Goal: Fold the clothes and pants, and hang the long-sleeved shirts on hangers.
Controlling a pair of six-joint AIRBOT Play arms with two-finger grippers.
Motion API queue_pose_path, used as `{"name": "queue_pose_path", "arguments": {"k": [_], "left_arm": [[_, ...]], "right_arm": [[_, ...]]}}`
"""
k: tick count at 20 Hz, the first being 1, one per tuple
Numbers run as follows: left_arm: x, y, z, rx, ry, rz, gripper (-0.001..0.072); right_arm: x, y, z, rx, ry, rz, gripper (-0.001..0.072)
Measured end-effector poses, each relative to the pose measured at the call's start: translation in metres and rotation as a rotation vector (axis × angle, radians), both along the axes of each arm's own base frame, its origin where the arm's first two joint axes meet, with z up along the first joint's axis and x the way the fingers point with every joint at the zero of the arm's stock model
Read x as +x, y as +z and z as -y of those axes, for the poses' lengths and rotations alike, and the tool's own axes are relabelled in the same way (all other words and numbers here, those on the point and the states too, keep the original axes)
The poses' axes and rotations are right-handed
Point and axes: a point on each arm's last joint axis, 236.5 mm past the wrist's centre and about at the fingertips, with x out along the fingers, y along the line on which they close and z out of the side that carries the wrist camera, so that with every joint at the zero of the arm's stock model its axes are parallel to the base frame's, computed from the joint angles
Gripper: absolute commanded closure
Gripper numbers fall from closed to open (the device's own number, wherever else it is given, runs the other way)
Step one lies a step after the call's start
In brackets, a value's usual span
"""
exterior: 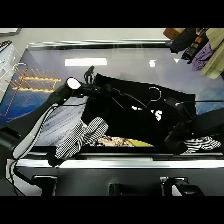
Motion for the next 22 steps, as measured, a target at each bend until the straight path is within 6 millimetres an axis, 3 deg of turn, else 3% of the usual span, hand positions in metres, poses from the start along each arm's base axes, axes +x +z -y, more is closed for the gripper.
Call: {"name": "queue_pose_path", "arguments": {"k": [4,10,22], "left_arm": [[0.007,0.006,-0.011,-0.002,0.008,0.001,0.0687],[0.001,-0.001,-0.023,0.046,-0.028,-0.018,0.0688],[-0.003,-0.008,-0.027,0.074,-0.061,-0.034,0.0688]], "right_arm": [[0.015,-0.003,0.006,-0.064,-0.172,0.001,0.0678],[0.028,0.014,0.016,-0.105,-0.284,0.037,0.0678],[-0.003,0.018,0.026,-0.172,-0.278,-0.075,0.0678]]}}
